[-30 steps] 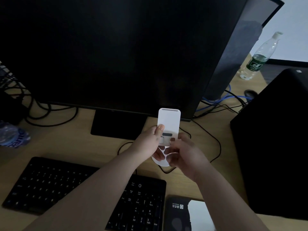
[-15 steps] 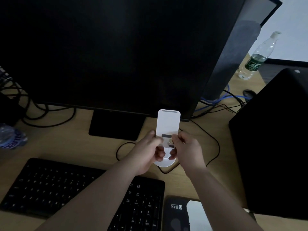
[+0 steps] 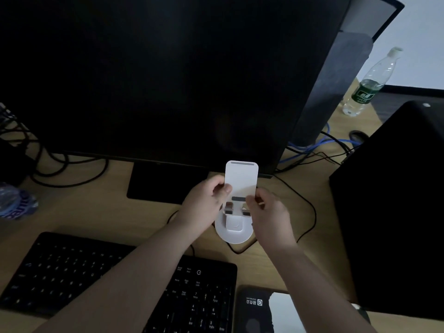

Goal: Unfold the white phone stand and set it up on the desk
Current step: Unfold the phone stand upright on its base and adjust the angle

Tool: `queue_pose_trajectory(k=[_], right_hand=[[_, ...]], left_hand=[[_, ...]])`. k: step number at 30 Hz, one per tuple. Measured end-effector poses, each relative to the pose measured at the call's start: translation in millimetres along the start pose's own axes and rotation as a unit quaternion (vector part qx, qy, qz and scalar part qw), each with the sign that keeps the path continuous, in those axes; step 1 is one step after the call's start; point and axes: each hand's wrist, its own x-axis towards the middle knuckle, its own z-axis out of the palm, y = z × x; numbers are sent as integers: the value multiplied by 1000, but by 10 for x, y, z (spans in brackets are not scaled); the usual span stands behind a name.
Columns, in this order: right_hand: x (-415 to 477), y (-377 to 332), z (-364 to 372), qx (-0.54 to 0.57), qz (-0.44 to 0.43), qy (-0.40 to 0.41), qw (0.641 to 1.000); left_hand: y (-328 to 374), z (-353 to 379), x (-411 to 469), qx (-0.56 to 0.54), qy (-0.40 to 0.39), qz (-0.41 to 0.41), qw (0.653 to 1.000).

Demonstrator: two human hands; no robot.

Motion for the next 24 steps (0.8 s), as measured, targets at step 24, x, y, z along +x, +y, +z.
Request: queue_pose_trajectory(k=[24], right_hand=[[-94,186,161,36,-32,61,997]], left_hand=[[-28,-63,154,7,-66,1,998]])
